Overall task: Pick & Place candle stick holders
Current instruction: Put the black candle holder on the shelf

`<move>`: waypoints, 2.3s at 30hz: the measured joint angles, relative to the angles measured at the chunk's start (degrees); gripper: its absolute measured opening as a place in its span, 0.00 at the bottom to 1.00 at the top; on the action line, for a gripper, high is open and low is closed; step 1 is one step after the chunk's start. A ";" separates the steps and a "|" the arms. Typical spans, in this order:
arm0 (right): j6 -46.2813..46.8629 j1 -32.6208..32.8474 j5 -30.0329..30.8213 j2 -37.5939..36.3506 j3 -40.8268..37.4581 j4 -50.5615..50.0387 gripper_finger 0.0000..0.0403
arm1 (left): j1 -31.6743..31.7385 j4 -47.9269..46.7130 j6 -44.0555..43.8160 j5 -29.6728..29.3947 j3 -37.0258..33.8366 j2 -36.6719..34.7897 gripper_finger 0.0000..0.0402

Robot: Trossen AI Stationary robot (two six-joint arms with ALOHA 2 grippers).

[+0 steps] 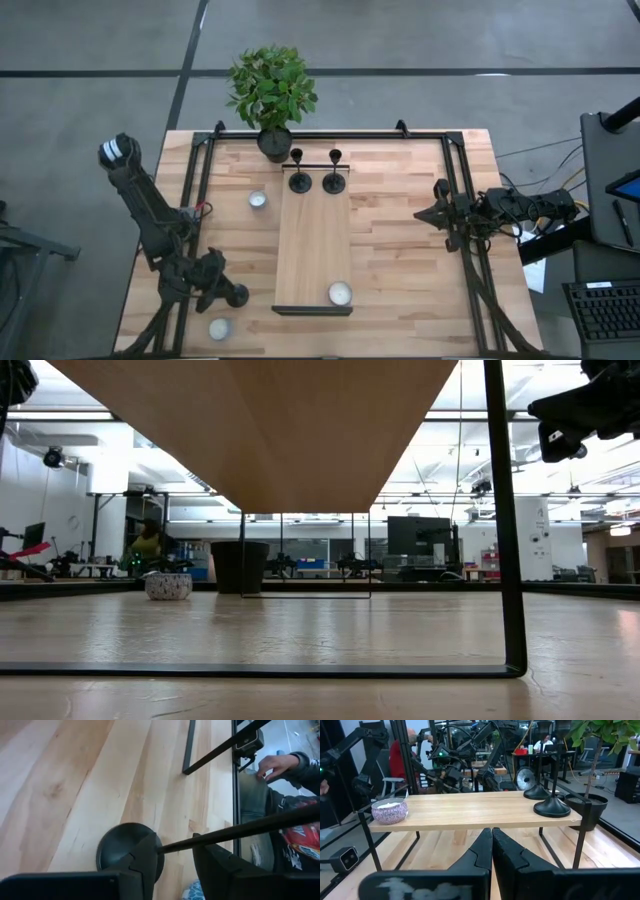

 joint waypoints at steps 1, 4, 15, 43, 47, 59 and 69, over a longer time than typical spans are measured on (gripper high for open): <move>0.15 0.00 0.00 0.00 0.00 0.00 0.02 | 0.00 0.02 0.20 -0.44 0.00 -0.02 0.28; 0.11 0.00 0.00 0.00 0.00 -0.01 0.02 | 0.00 0.02 1.74 -2.09 0.00 -0.03 0.20; -0.14 0.00 0.00 0.00 0.00 -0.02 0.02 | 0.02 0.78 7.35 -10.30 0.04 -0.04 0.02; -0.31 0.00 0.00 0.00 -0.01 -0.01 0.02 | 1.59 -31.65 23.37 -32.74 19.56 -9.20 0.01; -0.32 0.00 0.00 0.00 0.00 -0.02 0.02 | 3.01 -34.40 27.01 -39.81 24.43 -9.20 0.01; -0.11 0.00 0.00 0.00 -0.01 0.00 0.02 | 19.18 -23.60 44.15 -34.72 28.33 -8.91 0.01; -0.11 0.00 0.01 0.00 -0.01 0.00 0.02 | 37.87 -2.09 60.78 -15.13 28.20 -0.69 0.01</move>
